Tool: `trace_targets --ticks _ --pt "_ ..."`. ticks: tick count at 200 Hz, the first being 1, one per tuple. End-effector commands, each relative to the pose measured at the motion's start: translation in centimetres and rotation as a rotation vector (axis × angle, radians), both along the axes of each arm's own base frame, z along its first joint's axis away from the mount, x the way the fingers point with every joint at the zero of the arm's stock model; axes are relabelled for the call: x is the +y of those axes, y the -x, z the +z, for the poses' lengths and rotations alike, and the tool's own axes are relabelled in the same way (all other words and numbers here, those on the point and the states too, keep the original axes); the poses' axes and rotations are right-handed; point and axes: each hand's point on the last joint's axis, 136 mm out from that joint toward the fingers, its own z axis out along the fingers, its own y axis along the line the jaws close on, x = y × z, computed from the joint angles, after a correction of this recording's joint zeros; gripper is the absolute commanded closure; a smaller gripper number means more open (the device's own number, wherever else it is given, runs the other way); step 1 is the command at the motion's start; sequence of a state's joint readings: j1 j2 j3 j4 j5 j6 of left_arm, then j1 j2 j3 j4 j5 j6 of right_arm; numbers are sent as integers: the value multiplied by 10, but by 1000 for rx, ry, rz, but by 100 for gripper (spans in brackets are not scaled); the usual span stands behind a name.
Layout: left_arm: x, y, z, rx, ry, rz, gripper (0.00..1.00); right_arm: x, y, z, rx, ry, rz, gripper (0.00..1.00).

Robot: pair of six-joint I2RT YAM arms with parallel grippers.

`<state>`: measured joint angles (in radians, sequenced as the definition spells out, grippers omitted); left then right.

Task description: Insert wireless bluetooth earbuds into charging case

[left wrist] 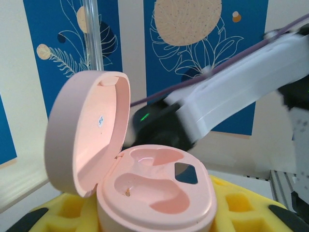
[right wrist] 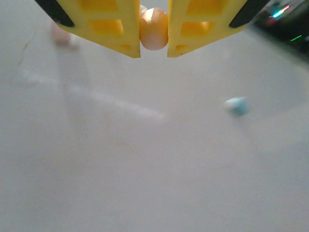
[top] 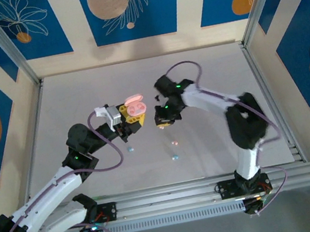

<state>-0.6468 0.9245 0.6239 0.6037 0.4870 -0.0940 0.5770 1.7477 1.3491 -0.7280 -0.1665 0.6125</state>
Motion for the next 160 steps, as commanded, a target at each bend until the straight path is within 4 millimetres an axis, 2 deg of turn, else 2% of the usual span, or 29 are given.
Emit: trace_targets --ticks 1,24,51,87,160 --pt "2 2 4 -32 0 14 73 11 2 75 -5 -458 -35 82" --pt "1 2 4 -33 -1 12 73 -4 11 126 13 -744 -20 82" --pt "0 1 2 -28 -3 9 73 -18 21 160 34 -922 17 81" --pt "-2 1 2 -21 1 0 73 -23 30 177 112 -993 71 81" --pt "-6 1 -4 -17 -16 -19 73 -21 36 205 95 -1018 109 80"
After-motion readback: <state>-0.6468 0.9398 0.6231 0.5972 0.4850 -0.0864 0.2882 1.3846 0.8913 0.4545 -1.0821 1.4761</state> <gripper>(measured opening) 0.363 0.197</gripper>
